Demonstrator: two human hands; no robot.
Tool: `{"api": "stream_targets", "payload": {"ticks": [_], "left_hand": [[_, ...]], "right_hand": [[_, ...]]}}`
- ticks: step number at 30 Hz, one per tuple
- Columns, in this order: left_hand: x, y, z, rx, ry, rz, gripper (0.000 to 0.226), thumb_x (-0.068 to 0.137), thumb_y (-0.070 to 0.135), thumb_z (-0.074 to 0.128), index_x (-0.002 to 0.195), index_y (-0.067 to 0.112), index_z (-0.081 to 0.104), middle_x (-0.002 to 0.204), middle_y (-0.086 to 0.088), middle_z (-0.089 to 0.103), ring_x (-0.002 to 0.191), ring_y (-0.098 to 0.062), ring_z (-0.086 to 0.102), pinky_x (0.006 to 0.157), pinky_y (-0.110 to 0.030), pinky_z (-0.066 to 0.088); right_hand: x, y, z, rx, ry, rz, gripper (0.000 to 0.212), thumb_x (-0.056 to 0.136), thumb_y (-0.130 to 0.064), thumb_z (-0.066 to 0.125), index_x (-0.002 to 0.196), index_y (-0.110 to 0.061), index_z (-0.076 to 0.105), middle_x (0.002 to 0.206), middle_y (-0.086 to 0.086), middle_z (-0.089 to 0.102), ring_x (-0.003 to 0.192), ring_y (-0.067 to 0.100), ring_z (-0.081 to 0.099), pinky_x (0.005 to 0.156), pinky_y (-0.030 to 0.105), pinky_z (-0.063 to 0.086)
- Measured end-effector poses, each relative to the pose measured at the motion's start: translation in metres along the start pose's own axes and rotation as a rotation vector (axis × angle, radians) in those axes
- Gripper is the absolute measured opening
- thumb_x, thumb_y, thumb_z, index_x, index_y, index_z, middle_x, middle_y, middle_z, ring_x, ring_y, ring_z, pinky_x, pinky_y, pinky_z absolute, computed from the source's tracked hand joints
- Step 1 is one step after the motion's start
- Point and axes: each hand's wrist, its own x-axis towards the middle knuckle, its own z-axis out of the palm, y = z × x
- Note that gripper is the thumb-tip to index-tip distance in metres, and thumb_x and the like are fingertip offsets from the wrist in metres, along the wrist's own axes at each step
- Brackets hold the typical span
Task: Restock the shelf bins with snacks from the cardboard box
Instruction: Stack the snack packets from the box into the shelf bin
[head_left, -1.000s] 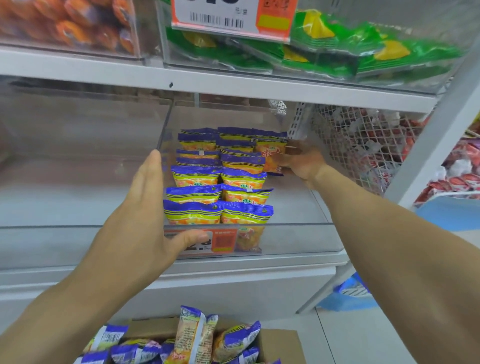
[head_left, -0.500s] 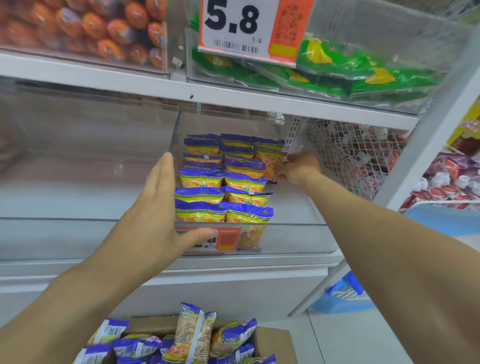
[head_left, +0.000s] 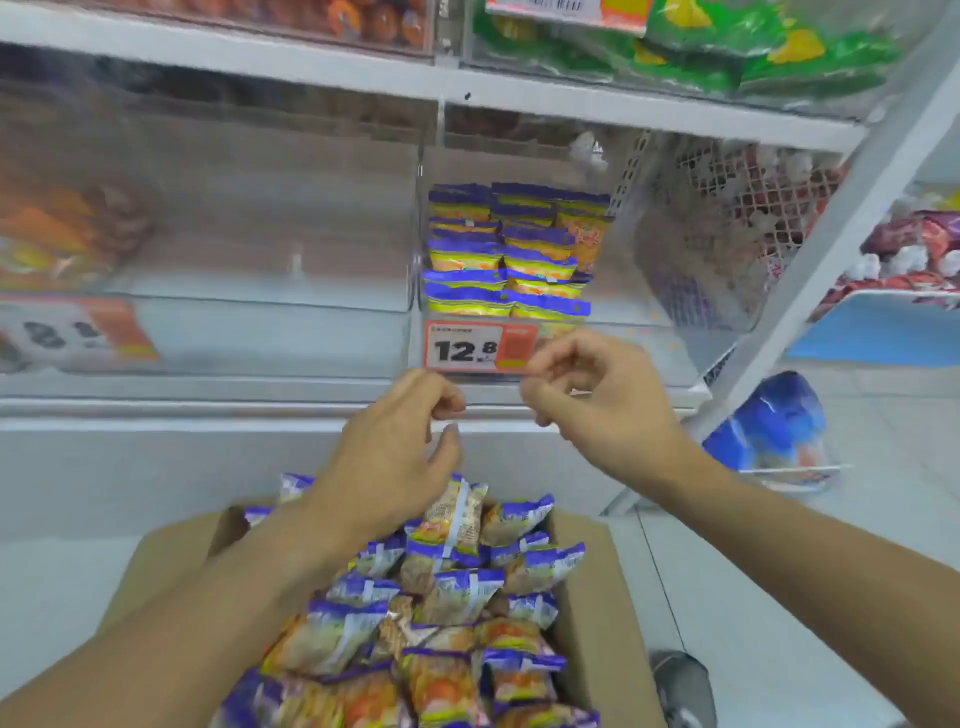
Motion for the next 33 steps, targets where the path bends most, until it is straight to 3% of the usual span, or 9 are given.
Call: {"api": "stream_targets", "payload": {"ticks": [4, 7, 10, 17, 21, 25, 28, 31, 33], "left_hand": [[-0.058, -0.032, 0.011, 0.233, -0.496, -0.145, 0.017, 0.092, 0.034, 0.06, 0.103, 0.022, 0.063, 0.1, 0.008, 0.065, 0.094, -0.013, 0.061, 0.083, -0.037, 0.051], [-0.098, -0.051, 0.006, 0.303, -0.712, -0.219, 0.024, 0.089, 0.04, 0.065, 0.106, 0.022, 0.065, 0.103, 0.004, 0.066, 0.1, -0.017, 0.061, 0.083, -0.035, 0.05], [-0.14, -0.055, 0.004, 0.286, -0.838, -0.221, 0.029, 0.085, 0.043, 0.07, 0.105, 0.022, 0.067, 0.102, 0.004, 0.064, 0.103, -0.014, 0.052, 0.088, -0.033, 0.047], [-0.201, -0.05, 0.0, 0.378, -0.578, -0.255, 0.076, 0.079, 0.053, 0.076, 0.14, 0.016, 0.048, 0.131, -0.008, 0.045, 0.117, -0.026, 0.052, 0.093, -0.038, 0.05], [-0.21, -0.059, -0.017, 0.288, -0.69, -0.378, 0.092, 0.074, 0.054, 0.079, 0.145, 0.021, 0.031, 0.137, -0.002, 0.052, 0.116, -0.021, 0.055, 0.086, -0.032, 0.046], [-0.218, -0.059, -0.036, 0.233, -0.851, -0.317, 0.086, 0.073, 0.041, 0.085, 0.14, 0.02, 0.036, 0.135, 0.003, 0.043, 0.121, -0.015, 0.049, 0.089, -0.022, 0.043], [-0.22, -0.067, -0.048, 0.257, -0.902, -0.317, 0.086, 0.069, 0.031, 0.089, 0.137, 0.024, 0.037, 0.126, 0.007, 0.035, 0.106, -0.012, 0.051, 0.081, -0.025, 0.049], [-0.217, -0.073, -0.056, 0.291, -0.835, -0.34, 0.085, 0.063, 0.035, 0.093, 0.133, 0.022, 0.048, 0.126, 0.003, 0.044, 0.101, -0.019, 0.058, 0.083, -0.036, 0.053], [-0.212, -0.074, -0.061, 0.296, -0.774, -0.34, 0.061, 0.061, 0.048, 0.091, 0.107, 0.016, 0.066, 0.108, -0.003, 0.059, 0.089, -0.021, 0.061, 0.078, -0.042, 0.053]], "right_hand": [[-0.045, 0.064, 0.046, -0.274, -0.436, 0.268, 0.011, 0.079, -0.012, 0.078, 0.084, -0.017, 0.07, 0.087, 0.0, 0.074, 0.08, 0.013, 0.069, 0.075, 0.024, 0.054], [-0.069, 0.093, 0.067, -0.339, -0.594, 0.316, 0.016, 0.081, -0.014, 0.078, 0.09, -0.017, 0.065, 0.086, -0.003, 0.068, 0.076, 0.01, 0.063, 0.067, 0.014, 0.047], [-0.096, 0.108, 0.087, -0.458, -0.83, 0.362, 0.033, 0.081, -0.024, 0.081, 0.107, -0.021, 0.061, 0.098, -0.005, 0.065, 0.087, 0.012, 0.062, 0.077, 0.025, 0.052], [-0.156, 0.115, 0.125, -0.693, -1.109, 0.281, 0.082, 0.079, -0.054, 0.078, 0.143, -0.015, 0.045, 0.134, 0.005, 0.058, 0.111, 0.022, 0.058, 0.091, 0.031, 0.048], [-0.173, 0.109, 0.138, -0.717, -1.099, 0.285, 0.111, 0.068, -0.067, 0.079, 0.153, -0.012, 0.033, 0.15, 0.007, 0.046, 0.132, 0.028, 0.048, 0.105, 0.038, 0.046], [-0.171, 0.101, 0.125, -0.731, -1.201, 0.325, 0.12, 0.067, -0.055, 0.087, 0.158, -0.017, 0.019, 0.16, 0.006, 0.032, 0.143, 0.026, 0.037, 0.113, 0.036, 0.039], [-0.172, 0.087, 0.124, -0.761, -1.192, 0.393, 0.114, 0.07, -0.042, 0.089, 0.156, -0.013, 0.021, 0.156, 0.007, 0.038, 0.138, 0.027, 0.045, 0.109, 0.036, 0.044], [-0.168, 0.072, 0.125, -0.826, -1.172, 0.43, 0.08, 0.076, -0.038, 0.083, 0.14, -0.007, 0.048, 0.125, 0.009, 0.062, 0.115, 0.029, 0.061, 0.088, 0.037, 0.055], [-0.161, 0.067, 0.125, -0.795, -1.133, 0.46, 0.058, 0.077, -0.04, 0.078, 0.119, -0.002, 0.065, 0.104, 0.012, 0.069, 0.101, 0.03, 0.066, 0.08, 0.038, 0.055]]}}
